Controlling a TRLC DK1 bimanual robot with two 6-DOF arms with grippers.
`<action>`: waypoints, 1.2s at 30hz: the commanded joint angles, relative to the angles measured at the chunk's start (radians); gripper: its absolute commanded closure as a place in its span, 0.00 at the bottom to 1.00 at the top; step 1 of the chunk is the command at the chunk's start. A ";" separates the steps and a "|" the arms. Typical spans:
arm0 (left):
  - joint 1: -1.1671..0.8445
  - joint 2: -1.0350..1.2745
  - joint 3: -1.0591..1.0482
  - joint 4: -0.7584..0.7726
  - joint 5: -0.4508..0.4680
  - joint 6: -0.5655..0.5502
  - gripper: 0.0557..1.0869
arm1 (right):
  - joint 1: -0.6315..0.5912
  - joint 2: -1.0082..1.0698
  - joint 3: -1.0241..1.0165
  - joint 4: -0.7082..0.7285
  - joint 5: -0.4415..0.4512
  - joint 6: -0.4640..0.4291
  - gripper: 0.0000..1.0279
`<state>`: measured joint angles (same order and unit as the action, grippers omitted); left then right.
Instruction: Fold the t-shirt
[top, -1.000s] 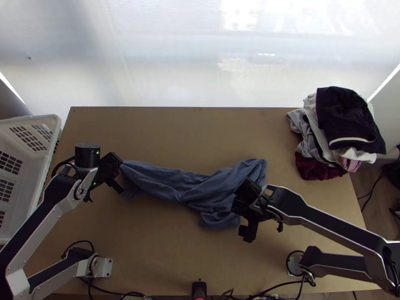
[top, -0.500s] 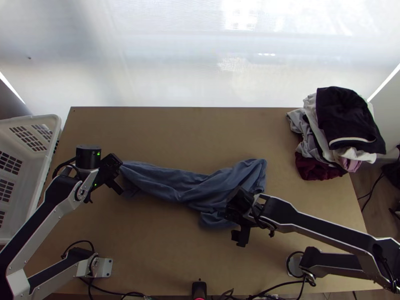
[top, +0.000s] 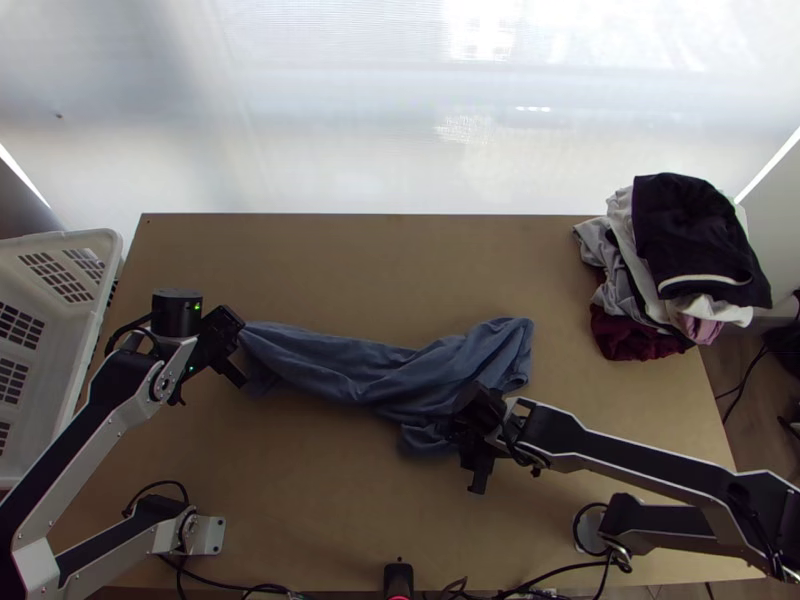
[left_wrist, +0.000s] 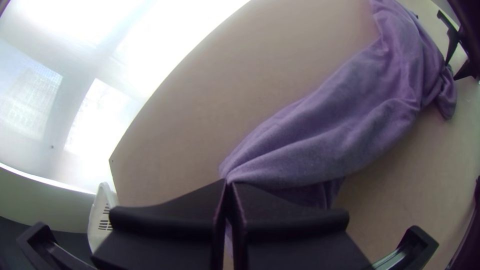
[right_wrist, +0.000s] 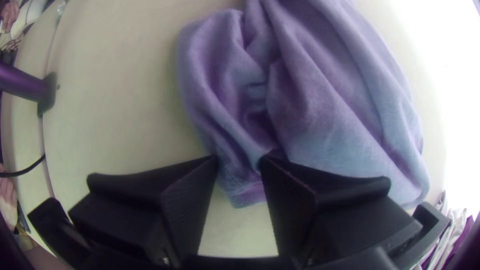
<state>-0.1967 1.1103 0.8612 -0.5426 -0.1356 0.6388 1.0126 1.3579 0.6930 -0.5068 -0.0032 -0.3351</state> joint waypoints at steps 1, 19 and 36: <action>0.005 0.005 0.007 0.001 -0.004 -0.001 0.96 | -0.019 0.010 -0.027 0.073 0.003 -0.022 0.91; 0.048 -0.075 0.325 -0.188 -0.001 -0.034 0.96 | -0.433 -0.322 0.416 -0.271 -0.031 -0.047 0.97; 0.051 -0.213 0.582 -0.546 0.007 -0.094 0.96 | -0.571 -0.474 0.655 -0.565 -0.032 0.064 0.97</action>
<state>-0.1455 0.9688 1.3586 -0.9565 -0.1314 0.5529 0.4931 0.9459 1.2655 -0.9836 -0.0345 -0.2981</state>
